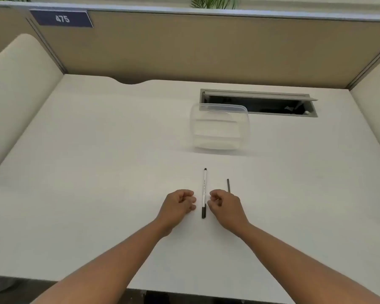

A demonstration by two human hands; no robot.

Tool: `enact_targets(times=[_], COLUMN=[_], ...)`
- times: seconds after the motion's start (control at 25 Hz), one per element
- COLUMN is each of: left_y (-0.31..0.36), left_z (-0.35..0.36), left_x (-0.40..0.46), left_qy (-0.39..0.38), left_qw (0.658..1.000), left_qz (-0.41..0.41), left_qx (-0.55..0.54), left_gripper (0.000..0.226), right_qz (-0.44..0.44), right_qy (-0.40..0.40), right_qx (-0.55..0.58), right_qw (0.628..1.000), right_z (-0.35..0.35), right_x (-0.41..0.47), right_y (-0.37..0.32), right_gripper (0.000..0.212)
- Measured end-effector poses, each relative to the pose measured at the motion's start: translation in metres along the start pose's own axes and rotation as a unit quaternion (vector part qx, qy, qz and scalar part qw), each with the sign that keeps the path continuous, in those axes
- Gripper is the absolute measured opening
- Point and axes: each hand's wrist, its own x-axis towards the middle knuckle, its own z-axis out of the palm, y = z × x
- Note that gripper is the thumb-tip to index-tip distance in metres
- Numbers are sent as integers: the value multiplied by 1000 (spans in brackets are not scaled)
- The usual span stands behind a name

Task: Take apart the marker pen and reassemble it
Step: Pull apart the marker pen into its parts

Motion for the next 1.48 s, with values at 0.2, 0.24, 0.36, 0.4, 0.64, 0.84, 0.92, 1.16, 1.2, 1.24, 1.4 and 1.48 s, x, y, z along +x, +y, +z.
enact_targets(times=[0.2,0.24,0.36,0.4,0.64,0.84,0.92,1.16,1.2,1.24,1.4,1.48], left_y=[5,8,13,14,16,17,19,47,50,51,54,54], left_z=[2,4,7,8,10,8,6,-7,-8,-8,-9,-9], left_x=[-2,-4,-9,-9,-8,-9,-8,3,4,4,1,-2], left_qy=[-37,-53,-95,-98,-115,-114,-103,-4,-1,-1,1,-11], left_qw=[998,996,990,989,988,990,993,998,997,997,995,994], left_qz=[-11,-14,-21,-20,-24,-24,-24,57,70,81,95,99], left_qx=[50,67,106,113,104,75,54,-11,-10,-9,-28,-33], left_gripper=[26,28,41,45,47,36,39,32,25,19,11,11], right_qz=[84,89,104,110,92,100,110,81,74,66,43,26], right_qy=[-16,-21,-38,-43,-62,-60,-69,-87,-93,-98,-86,-83], right_qx=[92,99,121,131,70,98,131,142,135,123,74,71], right_qw=[992,991,986,984,991,988,983,983,984,985,993,994], right_z=[-1,-1,0,0,6,3,0,-9,-11,-12,-18,-22], right_x=[3,1,-1,-2,-4,-2,-1,-4,-4,-5,-5,-5], right_y=[-4,-6,-8,-9,-11,-17,-19,-22,-23,-24,-28,-33], right_gripper=[24,24,27,28,21,23,23,22,20,18,10,8])
